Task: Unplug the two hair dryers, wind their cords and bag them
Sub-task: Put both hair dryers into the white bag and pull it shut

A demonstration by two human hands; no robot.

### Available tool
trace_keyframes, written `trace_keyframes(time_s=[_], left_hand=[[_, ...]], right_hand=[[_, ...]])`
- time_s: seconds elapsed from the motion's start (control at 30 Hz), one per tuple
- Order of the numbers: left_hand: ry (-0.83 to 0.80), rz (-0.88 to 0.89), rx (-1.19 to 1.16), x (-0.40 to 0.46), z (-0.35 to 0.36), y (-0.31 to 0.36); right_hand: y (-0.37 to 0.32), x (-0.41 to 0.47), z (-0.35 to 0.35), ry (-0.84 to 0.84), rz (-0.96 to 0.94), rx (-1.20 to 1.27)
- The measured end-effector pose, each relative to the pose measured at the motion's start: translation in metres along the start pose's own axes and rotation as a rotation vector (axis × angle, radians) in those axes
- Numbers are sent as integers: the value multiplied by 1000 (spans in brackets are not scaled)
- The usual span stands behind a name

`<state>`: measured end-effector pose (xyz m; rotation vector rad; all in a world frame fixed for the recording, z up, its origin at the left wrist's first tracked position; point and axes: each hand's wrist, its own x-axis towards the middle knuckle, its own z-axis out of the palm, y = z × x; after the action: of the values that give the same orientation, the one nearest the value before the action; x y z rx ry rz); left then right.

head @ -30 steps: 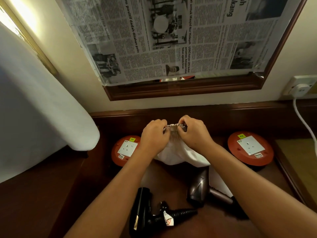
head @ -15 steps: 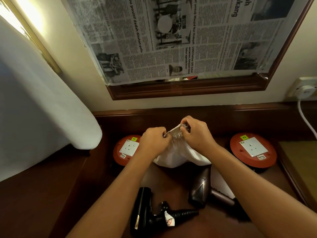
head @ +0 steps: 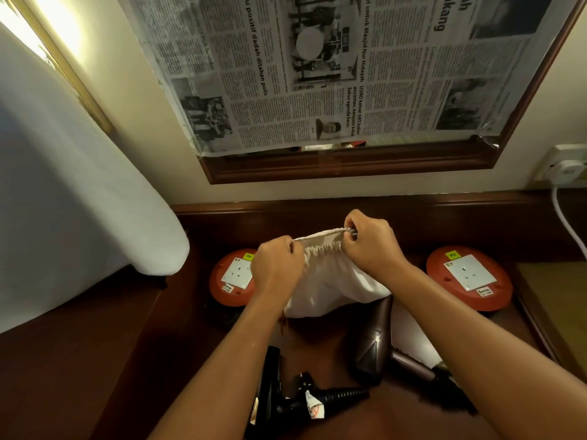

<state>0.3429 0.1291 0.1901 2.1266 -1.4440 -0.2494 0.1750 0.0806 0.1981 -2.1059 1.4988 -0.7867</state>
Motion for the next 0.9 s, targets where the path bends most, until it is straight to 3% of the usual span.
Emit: trace_keyframes(time_s=[0.3, 0.5, 0.73, 0.8, 0.9], left_hand=[[-217, 319, 142, 16, -4, 9], [10, 366, -34, 12, 3, 6], [52, -25, -232, 12, 8, -6], [48, 1, -259, 8, 9, -9], [105, 244, -139, 8, 7, -13]], right_hand=[[0, 5, -8, -83, -28, 64], [-6, 3, -5, -53, -79, -69], [-1, 0, -2, -76, -14, -48], [-1, 0, -1, -47, 29, 5], [0, 3, -5, -72, 64, 124]])
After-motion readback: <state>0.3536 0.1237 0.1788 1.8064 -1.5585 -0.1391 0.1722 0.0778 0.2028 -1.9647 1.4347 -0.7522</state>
